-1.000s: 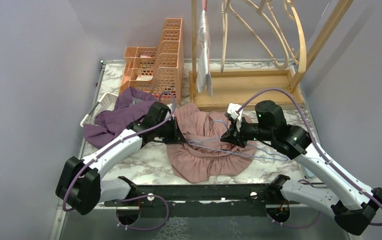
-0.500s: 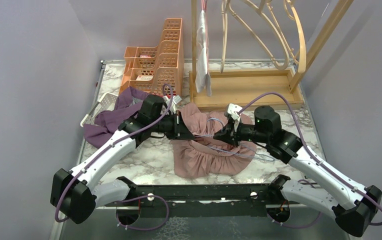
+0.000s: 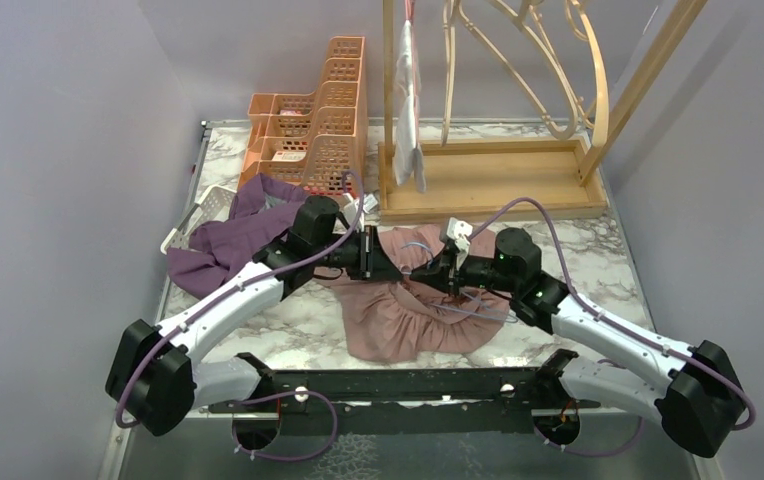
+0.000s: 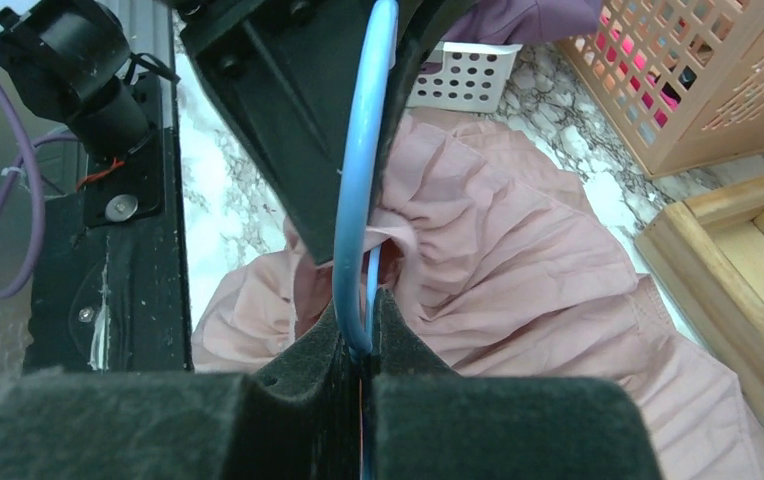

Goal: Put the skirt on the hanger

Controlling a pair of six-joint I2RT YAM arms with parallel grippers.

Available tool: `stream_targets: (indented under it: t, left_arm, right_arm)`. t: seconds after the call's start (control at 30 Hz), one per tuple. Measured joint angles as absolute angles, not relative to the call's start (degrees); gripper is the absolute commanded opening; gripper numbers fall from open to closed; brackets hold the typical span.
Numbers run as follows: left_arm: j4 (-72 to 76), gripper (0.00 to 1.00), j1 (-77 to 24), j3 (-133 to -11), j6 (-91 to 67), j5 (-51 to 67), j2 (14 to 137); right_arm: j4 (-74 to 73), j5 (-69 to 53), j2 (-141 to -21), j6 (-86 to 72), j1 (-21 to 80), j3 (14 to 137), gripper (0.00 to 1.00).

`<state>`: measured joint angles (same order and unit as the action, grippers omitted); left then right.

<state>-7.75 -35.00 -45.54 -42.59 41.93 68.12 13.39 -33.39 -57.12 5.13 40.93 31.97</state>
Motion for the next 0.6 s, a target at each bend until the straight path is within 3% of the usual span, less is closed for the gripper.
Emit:
stream_targets:
  t: [0.13, 0.3, 0.47, 0.6]
  left_arm:
    - [-5.43, 0.4, -35.0, -45.21, -37.58, 38.0, 66.76]
    - [-5.39, 0.97, -34.94, -45.32, -28.58, 32.8, 62.74]
    - [-12.23, 0.98, -34.65, -48.82, -14.81, 27.77, 61.17]
    - [-17.54, 0.89, -34.46, -50.02, -3.42, 25.98, 58.81]
  right_arm:
    - [19.22, -34.28, -57.56, 5.17, 40.93, 28.58, 0.01]
    - [25.1, -36.03, -58.33, 5.17, 40.93, 26.24, 0.01]
    - [29.56, -37.52, -59.77, 4.93, 40.93, 25.06, 0.01]
    - [31.2, -38.2, -60.64, 4.89, 40.93, 25.06, 0.01]
